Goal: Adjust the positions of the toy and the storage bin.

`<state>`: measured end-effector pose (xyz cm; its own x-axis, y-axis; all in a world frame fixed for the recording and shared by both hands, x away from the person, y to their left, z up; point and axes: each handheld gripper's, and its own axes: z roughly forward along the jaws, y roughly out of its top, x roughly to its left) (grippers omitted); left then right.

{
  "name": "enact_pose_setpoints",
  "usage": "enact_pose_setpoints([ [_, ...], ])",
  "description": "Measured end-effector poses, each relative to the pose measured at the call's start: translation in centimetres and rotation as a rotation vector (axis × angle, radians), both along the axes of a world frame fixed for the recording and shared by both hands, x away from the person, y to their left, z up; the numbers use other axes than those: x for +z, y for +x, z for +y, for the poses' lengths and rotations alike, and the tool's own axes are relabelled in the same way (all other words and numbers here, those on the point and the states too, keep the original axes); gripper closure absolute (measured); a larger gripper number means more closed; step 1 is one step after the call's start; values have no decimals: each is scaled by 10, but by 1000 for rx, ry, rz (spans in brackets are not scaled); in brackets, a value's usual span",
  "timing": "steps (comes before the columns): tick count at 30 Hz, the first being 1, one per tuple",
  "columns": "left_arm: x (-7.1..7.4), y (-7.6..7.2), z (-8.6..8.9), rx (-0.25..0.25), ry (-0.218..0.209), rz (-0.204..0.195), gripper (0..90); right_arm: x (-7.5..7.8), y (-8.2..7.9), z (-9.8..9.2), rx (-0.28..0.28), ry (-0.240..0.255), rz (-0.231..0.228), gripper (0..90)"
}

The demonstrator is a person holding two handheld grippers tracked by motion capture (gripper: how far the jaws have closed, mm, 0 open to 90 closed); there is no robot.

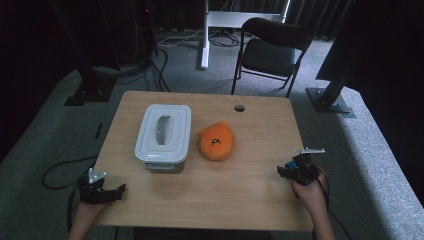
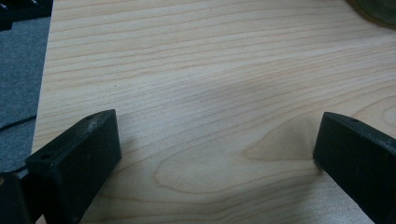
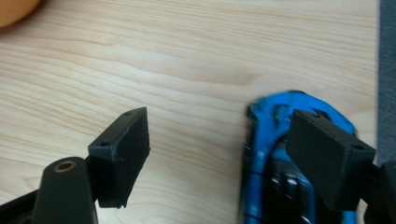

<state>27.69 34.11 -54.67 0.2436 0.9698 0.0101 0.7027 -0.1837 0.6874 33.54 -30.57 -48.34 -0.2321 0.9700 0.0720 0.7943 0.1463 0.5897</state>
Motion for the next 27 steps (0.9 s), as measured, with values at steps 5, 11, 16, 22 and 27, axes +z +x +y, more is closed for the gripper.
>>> enact_pose_setpoints([
  [5,0,0,0,-1,1,0,12,6,5,12,35,2,-17,208],
  [11,0,0,0,-1,0,0,11,18,16,36,105,28,-35,192],
  [16,0,0,0,-1,0,0,12,25,23,50,141,39,-56,192],
  [22,0,0,0,-1,0,0,12,35,34,74,188,60,-84,192],
  [27,0,0,0,-1,0,0,12,41,45,93,219,78,-105,185],
])
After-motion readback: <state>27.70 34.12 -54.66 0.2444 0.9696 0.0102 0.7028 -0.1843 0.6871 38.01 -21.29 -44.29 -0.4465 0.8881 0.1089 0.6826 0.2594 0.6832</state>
